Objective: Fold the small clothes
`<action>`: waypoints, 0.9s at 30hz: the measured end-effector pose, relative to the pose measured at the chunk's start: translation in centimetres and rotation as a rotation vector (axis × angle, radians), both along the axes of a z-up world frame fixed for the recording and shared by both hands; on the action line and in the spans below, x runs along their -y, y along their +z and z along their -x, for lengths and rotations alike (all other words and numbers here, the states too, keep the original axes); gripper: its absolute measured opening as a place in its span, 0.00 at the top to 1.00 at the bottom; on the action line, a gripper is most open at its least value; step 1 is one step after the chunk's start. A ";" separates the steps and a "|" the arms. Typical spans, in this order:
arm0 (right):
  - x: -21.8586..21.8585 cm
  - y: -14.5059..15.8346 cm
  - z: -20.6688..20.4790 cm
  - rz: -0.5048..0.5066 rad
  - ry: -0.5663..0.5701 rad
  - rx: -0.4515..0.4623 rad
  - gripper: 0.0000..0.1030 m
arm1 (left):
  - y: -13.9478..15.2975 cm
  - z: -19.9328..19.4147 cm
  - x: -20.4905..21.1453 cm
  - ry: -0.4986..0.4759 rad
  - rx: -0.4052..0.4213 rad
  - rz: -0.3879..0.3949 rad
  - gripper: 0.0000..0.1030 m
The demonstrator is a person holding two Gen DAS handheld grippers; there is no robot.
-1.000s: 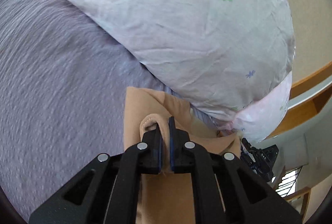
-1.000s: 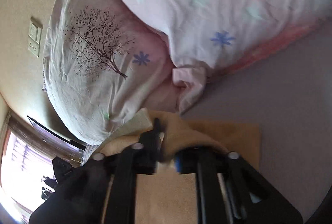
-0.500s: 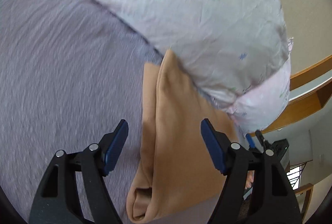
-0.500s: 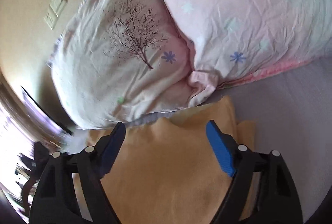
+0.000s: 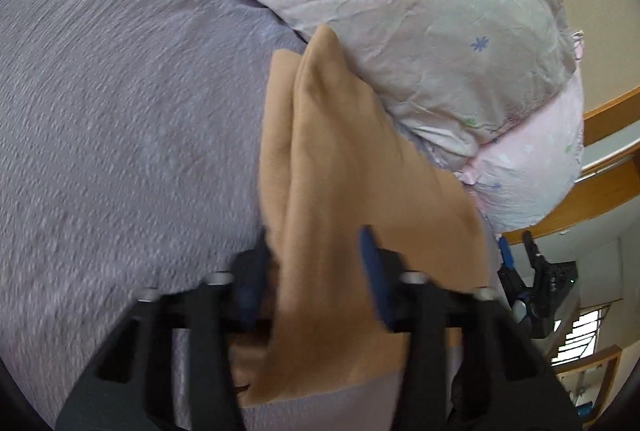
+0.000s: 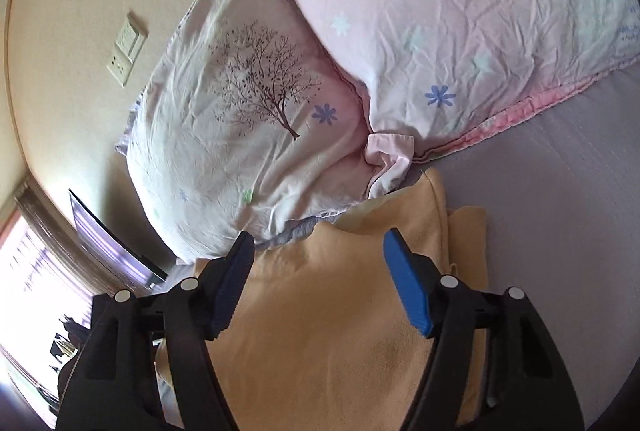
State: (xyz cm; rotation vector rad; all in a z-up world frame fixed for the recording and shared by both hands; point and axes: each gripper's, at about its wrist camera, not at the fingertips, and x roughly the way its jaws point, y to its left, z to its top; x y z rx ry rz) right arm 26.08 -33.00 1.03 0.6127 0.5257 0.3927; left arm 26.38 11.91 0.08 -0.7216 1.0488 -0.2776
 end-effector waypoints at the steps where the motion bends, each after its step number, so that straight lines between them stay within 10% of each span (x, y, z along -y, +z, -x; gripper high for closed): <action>1: 0.4 0.3 0.2 -0.002 -0.006 0.015 0.33 | -0.2 -0.1 -0.2 0.003 -0.011 0.032 0.85; 11: 5.2 2.8 2.1 -0.008 -0.147 0.123 0.33 | 10.9 -1.8 13.6 -0.260 0.264 0.109 0.87; 18: 8.2 1.5 1.7 0.000 -0.224 0.044 0.33 | 8.0 -4.6 31.4 -0.647 0.199 0.238 0.82; 21: 8.8 1.0 1.1 -0.016 -0.208 -0.011 0.25 | 8.6 -3.7 29.7 -0.645 0.253 0.270 0.71; 27: 7.3 -1.3 -1.5 -0.055 -0.040 -0.183 0.14 | 7.7 -2.6 20.0 -0.371 0.264 -0.013 0.42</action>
